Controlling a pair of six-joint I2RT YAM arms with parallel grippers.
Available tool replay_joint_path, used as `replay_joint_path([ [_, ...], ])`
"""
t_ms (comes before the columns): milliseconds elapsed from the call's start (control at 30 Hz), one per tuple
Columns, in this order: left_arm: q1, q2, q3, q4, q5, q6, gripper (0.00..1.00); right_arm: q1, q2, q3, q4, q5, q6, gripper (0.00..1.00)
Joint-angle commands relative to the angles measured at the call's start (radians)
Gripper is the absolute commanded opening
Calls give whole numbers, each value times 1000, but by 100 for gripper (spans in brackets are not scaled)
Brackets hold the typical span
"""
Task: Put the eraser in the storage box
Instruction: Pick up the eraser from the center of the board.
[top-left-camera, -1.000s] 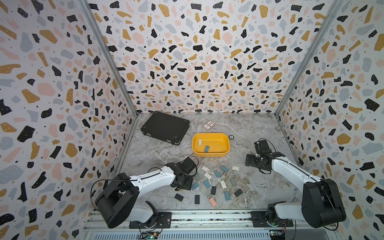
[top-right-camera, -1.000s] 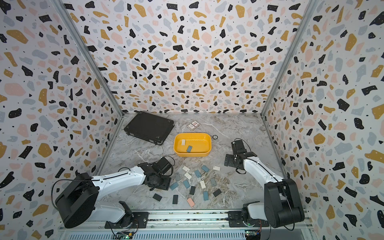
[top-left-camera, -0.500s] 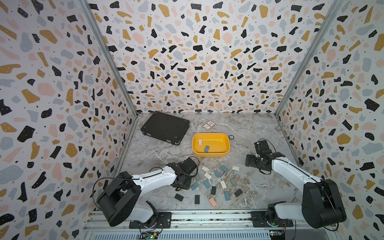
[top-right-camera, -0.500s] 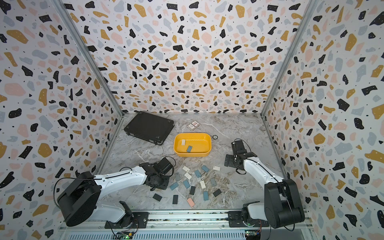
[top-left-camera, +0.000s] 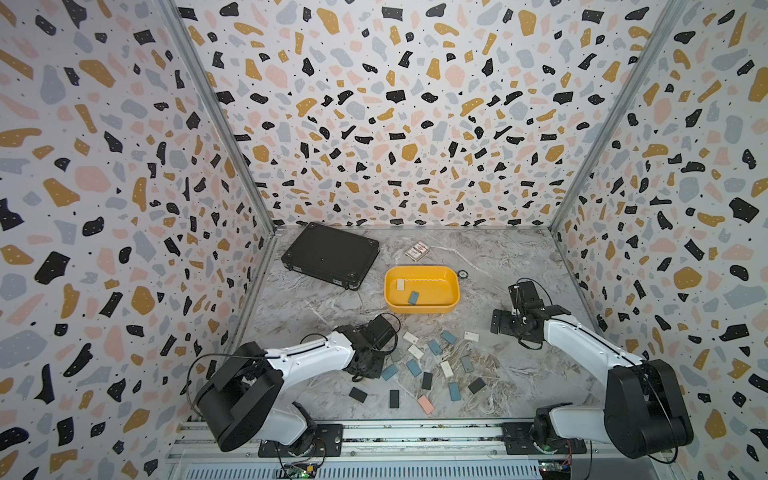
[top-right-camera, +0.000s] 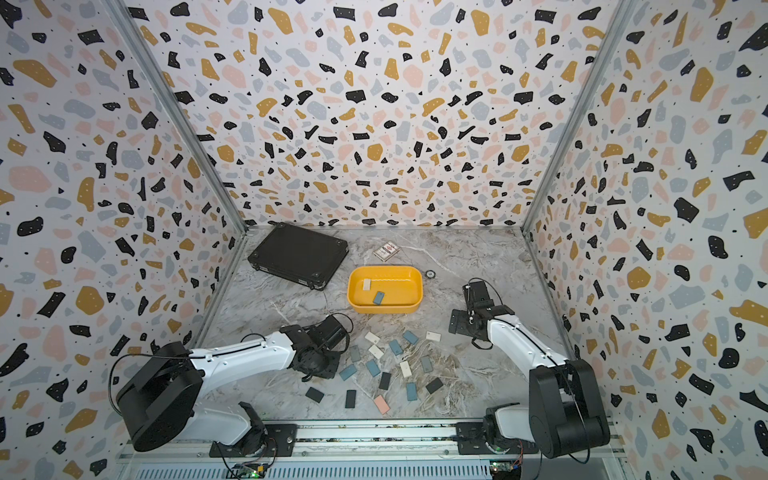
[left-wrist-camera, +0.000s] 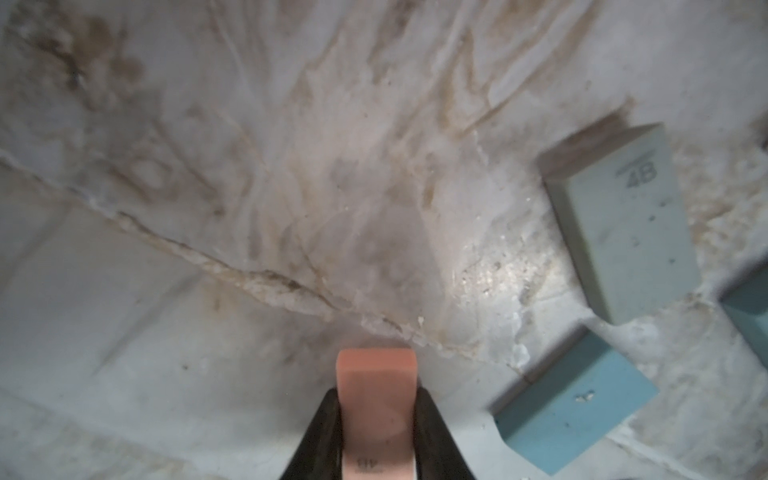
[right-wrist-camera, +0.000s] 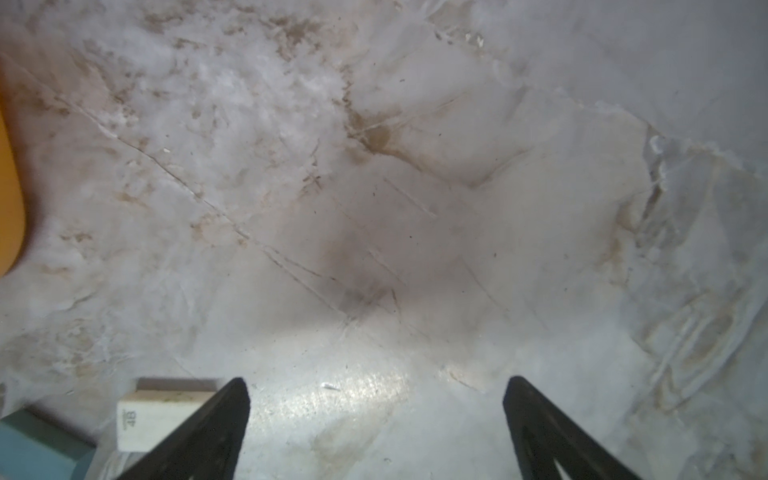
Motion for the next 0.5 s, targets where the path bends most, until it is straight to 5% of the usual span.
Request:
replay_joint_path([
  [0, -8, -14, 33, -34, 0, -13, 27, 6, -23, -6, -14, 4, 10, 98],
  [467, -8, -60, 179, -119, -55, 13, 27, 6, -29, 15, -23, -5, 7, 98],
])
